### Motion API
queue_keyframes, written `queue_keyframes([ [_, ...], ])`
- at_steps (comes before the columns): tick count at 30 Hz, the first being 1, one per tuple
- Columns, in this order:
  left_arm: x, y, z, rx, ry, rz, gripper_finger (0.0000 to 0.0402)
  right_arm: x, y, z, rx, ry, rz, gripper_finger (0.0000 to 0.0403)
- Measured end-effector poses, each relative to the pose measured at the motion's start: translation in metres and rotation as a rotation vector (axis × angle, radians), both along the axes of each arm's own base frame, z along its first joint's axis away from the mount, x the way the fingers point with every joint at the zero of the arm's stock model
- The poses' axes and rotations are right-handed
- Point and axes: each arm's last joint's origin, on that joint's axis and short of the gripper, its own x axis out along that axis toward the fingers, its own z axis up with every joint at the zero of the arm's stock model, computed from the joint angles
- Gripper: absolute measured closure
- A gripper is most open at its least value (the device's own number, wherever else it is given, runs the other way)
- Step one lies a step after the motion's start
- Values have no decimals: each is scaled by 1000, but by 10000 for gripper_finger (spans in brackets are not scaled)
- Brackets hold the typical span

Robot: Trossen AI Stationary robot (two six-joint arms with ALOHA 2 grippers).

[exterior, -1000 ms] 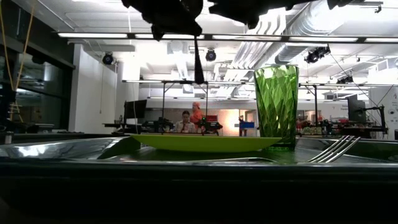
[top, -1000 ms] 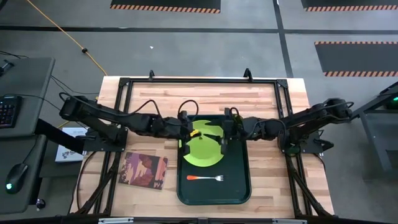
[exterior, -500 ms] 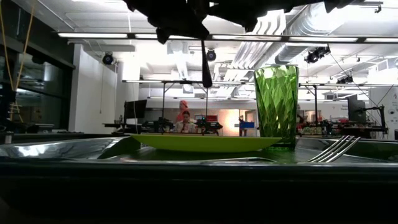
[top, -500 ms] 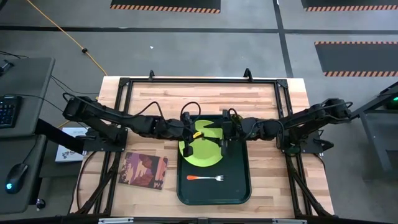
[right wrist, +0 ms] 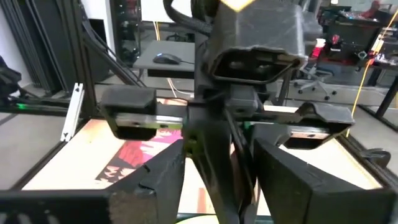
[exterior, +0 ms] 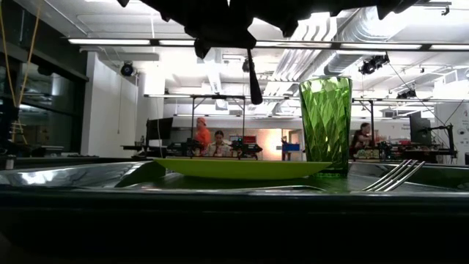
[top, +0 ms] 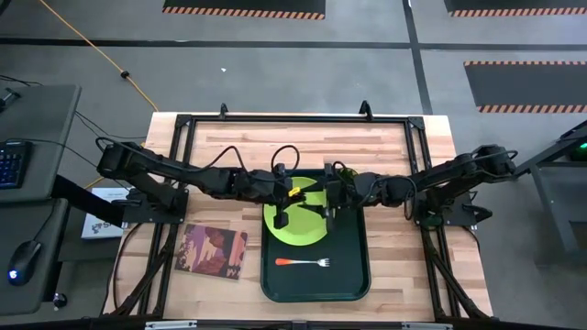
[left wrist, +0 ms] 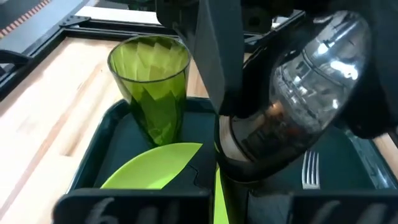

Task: Pick and place plate/cup/fork/spoon on tray
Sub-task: Put the black spoon on the black serving tray in between the green plate and orange fork

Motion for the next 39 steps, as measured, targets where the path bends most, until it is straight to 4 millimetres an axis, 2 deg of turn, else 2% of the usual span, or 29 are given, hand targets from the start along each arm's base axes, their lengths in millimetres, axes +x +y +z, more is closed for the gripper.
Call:
queue_keyframes([
  [5, 0, 0, 0, -1, 2, -1, 401, 3, -2, -2, 33, -6, -16, 277],
  [10, 0, 0, 0, -5, 1, -2, 401, 5, -6, -2, 49, -23, -29, 368],
  [12, 0, -1, 0, -13, 4, -4, 401, 5, -6, -2, 42, -26, -31, 391],
  [18, -4, 0, 6, -5, -11, -9, 379, 1, -5, 4, 49, -44, -56, 399],
  [22, -17, -2, 19, 13, -11, -18, 361, -10, 1, 15, 23, -48, -83, 401],
  [25, -26, -6, 19, 56, -4, -24, 353, -18, 8, 22, 17, -51, -80, 402],
  [35, -37, -15, 28, 233, -36, 177, 316, -37, 32, 36, -24, -73, -93, 402],
  [39, -40, -15, 29, 312, -34, 292, 298, -40, 40, 33, 87, -51, -99, 402],
])
